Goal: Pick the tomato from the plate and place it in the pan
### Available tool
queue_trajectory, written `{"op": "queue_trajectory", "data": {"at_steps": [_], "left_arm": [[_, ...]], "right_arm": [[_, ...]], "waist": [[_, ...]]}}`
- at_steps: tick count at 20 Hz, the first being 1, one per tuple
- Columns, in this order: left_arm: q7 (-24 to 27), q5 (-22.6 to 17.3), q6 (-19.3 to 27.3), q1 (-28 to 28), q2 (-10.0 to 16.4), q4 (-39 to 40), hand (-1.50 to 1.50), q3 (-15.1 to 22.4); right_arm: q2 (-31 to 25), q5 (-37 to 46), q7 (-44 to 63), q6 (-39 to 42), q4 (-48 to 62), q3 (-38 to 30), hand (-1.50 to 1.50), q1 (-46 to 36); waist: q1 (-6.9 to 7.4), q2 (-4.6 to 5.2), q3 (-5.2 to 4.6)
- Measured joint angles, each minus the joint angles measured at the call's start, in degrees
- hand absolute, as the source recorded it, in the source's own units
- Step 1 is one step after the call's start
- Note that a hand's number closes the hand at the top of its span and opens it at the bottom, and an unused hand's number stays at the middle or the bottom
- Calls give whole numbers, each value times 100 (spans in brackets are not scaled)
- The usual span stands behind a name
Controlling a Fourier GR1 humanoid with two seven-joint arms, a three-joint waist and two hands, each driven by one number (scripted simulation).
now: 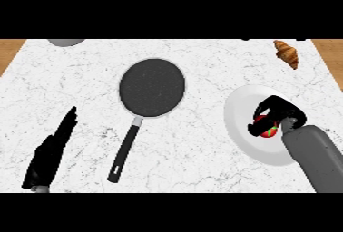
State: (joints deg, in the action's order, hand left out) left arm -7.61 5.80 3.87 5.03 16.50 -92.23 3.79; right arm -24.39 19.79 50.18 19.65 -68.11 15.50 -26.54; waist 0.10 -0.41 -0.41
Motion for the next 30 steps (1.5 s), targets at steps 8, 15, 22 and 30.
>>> {"op": "queue_trajectory", "data": {"at_steps": [8, 15, 22, 30], "left_arm": [[-98, 40, 9, -27, -23, -16, 0, -26], [-76, 65, -50, -48, -20, -17, 0, -36], [6, 164, -51, -134, -127, 81, 0, -24], [-28, 220, -104, -289, -199, 131, 0, -1]], "right_arm": [[-214, 1597, -306, -1193, -1203, 652, 150, -217], [-94, 2662, -708, -2046, -1813, 914, 150, -885], [845, 2794, -1015, -2327, -1025, 677, 150, -1924], [1991, 2553, -1685, -3013, 1259, 46, 150, -3177]], "waist": [[-25, 6, 36], [30, 25, 39], [101, 55, 39], [218, 103, 38]]}}
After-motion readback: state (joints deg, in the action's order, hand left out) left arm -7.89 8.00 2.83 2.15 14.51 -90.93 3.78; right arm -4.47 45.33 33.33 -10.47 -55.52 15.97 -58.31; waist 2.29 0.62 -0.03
